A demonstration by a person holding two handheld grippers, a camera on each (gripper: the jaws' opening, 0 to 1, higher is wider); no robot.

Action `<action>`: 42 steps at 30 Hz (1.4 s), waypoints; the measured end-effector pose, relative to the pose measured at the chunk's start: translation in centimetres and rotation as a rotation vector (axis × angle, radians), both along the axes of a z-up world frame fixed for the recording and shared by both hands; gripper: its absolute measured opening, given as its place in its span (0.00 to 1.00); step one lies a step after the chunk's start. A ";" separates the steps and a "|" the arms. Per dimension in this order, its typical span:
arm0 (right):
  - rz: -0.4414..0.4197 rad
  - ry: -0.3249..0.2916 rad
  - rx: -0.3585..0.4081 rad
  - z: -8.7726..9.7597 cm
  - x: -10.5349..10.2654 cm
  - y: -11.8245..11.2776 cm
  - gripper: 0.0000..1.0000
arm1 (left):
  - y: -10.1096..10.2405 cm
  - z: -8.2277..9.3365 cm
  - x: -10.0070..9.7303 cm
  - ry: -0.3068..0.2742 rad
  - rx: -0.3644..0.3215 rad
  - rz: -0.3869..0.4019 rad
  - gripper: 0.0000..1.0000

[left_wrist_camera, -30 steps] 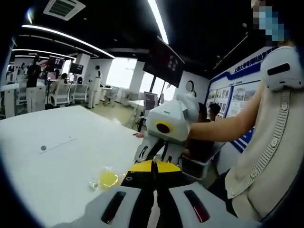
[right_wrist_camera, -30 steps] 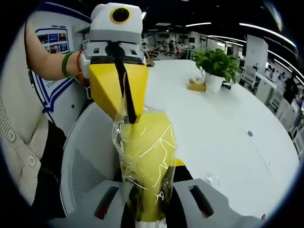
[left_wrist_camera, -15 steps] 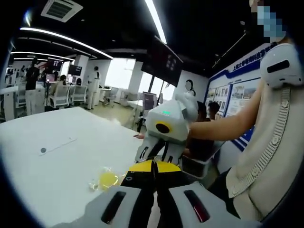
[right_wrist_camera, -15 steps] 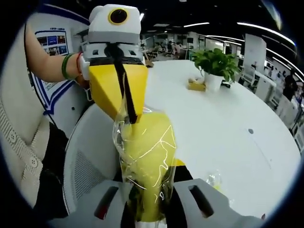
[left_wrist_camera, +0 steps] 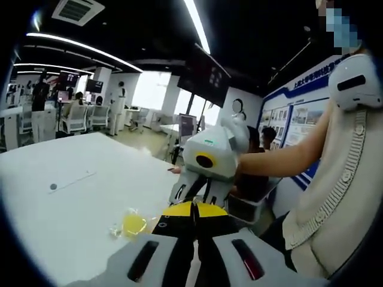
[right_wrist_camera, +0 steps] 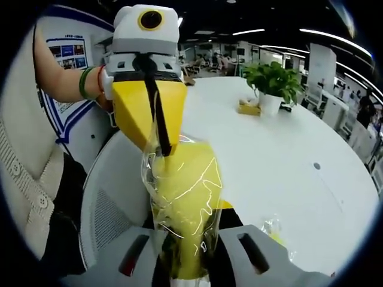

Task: Compare the silicone blocks by pressing each to a similar depth, holding the contact briefly, and releasing to observe deformation and rebound differences across the visible hardness samples.

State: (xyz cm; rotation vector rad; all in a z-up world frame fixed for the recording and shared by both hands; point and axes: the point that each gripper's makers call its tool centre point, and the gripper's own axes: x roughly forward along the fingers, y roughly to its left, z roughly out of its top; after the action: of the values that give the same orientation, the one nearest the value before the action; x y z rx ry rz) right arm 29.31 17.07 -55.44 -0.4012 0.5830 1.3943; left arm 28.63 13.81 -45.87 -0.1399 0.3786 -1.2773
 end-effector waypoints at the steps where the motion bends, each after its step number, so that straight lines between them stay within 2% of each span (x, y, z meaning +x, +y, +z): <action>1: 0.001 -0.001 0.002 0.0 0.0 0.0 0.05 | 0.0 0.0 0.1 0.006 -0.001 0.004 0.00; 2: 0.002 0.021 0.001 0.0 -0.2 0.0 0.05 | 0.0 0.0 0.1 0.004 0.001 0.004 0.00; 3: 0.002 -0.008 0.001 0.1 0.1 0.0 0.06 | 0.0 0.0 0.1 0.000 0.005 0.006 0.00; 8: 0.016 -0.027 -0.007 0.0 0.1 0.0 0.07 | 0.1 0.0 0.0 -0.012 0.017 0.001 0.00; 15: 0.020 0.014 -0.008 -0.1 -0.4 0.0 0.09 | 0.2 0.0 -0.1 -0.011 0.019 0.001 0.00; 17: 0.047 -0.021 -0.019 -0.4 -0.4 0.0 0.10 | 0.2 -0.2 -0.3 -0.012 0.024 -0.003 0.00; 18: 0.044 -0.010 -0.029 -0.5 -0.5 0.0 0.10 | 0.2 -0.4 -0.3 -0.010 0.031 -0.007 0.00; 25: 0.084 -0.044 -0.040 -1.1 -0.7 -0.2 0.12 | 0.2 -1.0 -0.5 0.007 0.049 -0.018 0.00; 29: 0.093 -0.022 -0.051 -1.4 -0.8 -0.4 0.13 | 0.1 -1.2 -0.6 0.002 0.063 -0.021 0.00; 37: 0.098 -0.029 -0.051 -1.5 -0.9 -0.6 0.15 | -0.1 -1.3 -0.7 0.001 0.072 -0.027 0.00; 42: 0.105 -0.008 -0.049 -1.7 -1.1 -0.6 0.16 | -0.1 -1.5 -0.8 -0.004 0.079 -0.030 0.00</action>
State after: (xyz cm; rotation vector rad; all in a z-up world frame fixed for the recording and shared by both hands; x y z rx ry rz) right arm 28.17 16.50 -57.18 -0.4825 0.5971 1.4804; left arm 27.87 13.76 -47.34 -0.0648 0.4279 -1.2897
